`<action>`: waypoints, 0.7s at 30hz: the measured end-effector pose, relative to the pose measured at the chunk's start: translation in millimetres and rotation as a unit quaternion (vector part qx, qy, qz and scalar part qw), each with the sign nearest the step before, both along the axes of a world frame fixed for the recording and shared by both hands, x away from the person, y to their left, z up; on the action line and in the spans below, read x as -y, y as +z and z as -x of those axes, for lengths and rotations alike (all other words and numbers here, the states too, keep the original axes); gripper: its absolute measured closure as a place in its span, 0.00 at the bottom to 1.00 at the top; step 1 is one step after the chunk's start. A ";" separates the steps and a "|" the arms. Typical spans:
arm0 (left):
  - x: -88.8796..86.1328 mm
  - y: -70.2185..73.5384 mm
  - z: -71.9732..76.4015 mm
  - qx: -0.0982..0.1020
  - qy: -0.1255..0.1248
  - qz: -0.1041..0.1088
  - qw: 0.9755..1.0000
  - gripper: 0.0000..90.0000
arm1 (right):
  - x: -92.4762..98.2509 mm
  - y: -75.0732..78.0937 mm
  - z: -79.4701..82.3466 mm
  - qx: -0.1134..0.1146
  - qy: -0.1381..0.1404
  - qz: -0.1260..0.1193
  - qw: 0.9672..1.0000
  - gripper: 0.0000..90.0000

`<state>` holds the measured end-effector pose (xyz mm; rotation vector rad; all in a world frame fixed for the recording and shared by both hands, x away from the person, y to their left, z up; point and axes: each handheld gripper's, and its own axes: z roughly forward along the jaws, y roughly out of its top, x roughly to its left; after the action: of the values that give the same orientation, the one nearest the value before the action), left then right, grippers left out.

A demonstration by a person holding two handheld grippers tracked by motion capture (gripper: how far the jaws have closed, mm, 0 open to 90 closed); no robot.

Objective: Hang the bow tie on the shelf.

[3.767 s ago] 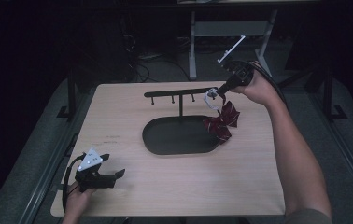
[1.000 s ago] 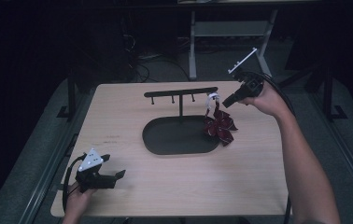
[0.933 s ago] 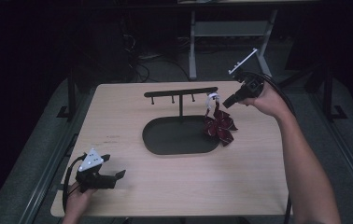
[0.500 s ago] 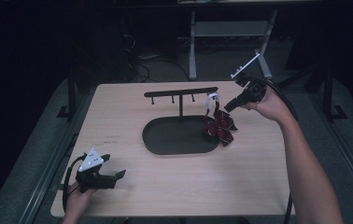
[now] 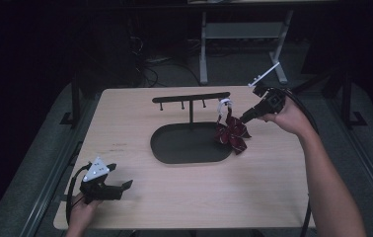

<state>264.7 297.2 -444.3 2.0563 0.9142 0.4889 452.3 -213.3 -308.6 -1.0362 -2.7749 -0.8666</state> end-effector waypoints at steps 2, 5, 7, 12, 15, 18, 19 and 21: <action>0.1 -0.1 -0.1 0.001 0.000 -0.001 1.000 0.15 | 0.6 -2.0 1.2 0.001 0.002 -0.001 1.000 0.72; -0.1 0.0 -0.1 -0.001 0.001 0.000 1.000 0.15 | 2.0 -4.9 3.0 0.000 0.003 -0.002 1.000 0.70; -0.1 -0.1 -0.1 -0.001 0.001 0.000 1.000 0.15 | 2.6 -6.8 4.2 -0.002 0.001 -0.002 1.000 0.69; 0.4 -0.2 -0.3 0.000 0.000 -0.003 1.000 0.15 | 0.9 -10.5 9.1 -0.001 0.008 -0.010 1.000 0.68; 0.0 0.3 -0.1 0.001 -0.003 -0.008 1.000 0.15 | -0.2 -12.8 11.4 -0.003 0.010 -0.015 1.000 0.67; 0.3 0.1 0.2 0.001 0.001 -0.003 1.000 0.15 | 0.5 -15.0 13.5 -0.001 0.008 -0.016 1.000 0.66; 0.4 -0.1 0.1 0.000 0.001 -0.002 1.000 0.14 | 0.8 -15.8 14.4 -0.001 0.010 -0.017 1.000 0.65; 0.4 -0.3 -0.1 0.000 0.001 -0.002 1.000 0.15 | 1.6 -17.8 16.1 -0.002 0.011 -0.018 1.000 0.65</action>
<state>264.7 296.8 -444.6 2.0598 0.9157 0.4930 436.2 -214.8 -326.4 -0.9994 -2.7506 -0.9071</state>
